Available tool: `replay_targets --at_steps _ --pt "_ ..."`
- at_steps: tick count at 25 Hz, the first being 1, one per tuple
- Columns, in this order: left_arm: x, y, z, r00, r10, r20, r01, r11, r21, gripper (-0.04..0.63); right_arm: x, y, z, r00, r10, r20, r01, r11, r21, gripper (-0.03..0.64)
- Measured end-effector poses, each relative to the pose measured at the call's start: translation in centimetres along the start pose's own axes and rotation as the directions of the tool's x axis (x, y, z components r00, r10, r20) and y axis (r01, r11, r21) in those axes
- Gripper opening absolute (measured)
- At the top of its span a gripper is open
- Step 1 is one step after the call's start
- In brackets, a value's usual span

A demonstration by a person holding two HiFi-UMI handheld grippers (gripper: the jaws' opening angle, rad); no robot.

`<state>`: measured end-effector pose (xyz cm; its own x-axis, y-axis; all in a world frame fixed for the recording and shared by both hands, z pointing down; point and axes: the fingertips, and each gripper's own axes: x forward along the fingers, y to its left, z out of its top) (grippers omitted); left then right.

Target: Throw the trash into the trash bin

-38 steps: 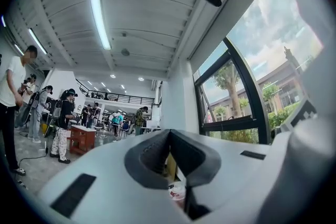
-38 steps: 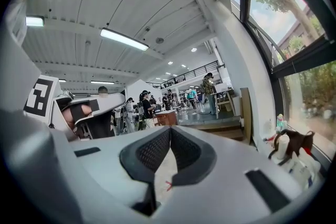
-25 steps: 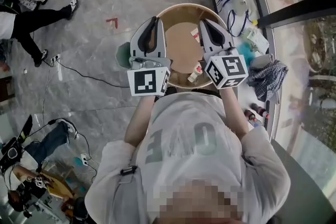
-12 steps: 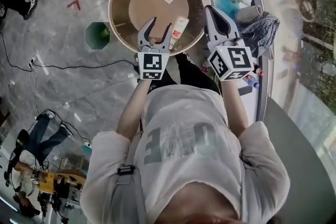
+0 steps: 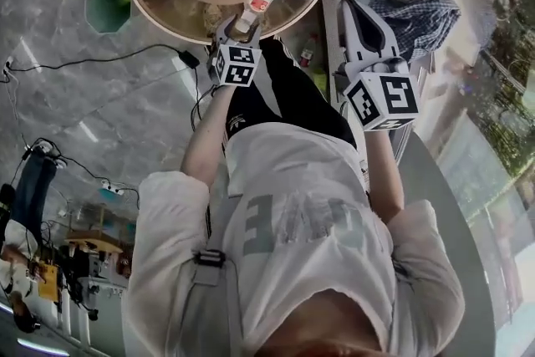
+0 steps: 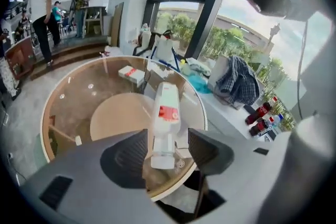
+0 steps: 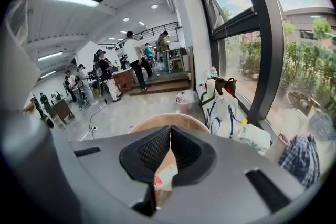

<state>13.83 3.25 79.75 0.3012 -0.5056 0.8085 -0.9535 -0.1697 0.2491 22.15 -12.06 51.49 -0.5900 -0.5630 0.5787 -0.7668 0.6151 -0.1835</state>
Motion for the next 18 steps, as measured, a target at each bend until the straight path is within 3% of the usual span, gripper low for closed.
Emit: replay_targets --at_steps 3,11,18 --pt "2.4 -0.2 -2.6 0.997 0.021 -0.075 -0.024 0.999 -0.041 0.235 0.0 -0.6 -0.7 0.999 0.01 -0.03 -0.011 0.999 -0.033 0.014" --pt "5.4 0.5 -5.2 0.982 0.112 -0.154 -0.128 0.987 -0.098 0.233 -0.3 -2.1 -0.8 0.999 0.013 -0.052 -0.017 0.997 -0.078 0.014" --pt "5.1 1.2 -4.6 0.982 0.13 -0.135 -0.146 0.982 -0.121 0.209 0.1 -0.8 -0.5 0.998 0.049 -0.043 -0.053 0.994 -0.096 0.014"
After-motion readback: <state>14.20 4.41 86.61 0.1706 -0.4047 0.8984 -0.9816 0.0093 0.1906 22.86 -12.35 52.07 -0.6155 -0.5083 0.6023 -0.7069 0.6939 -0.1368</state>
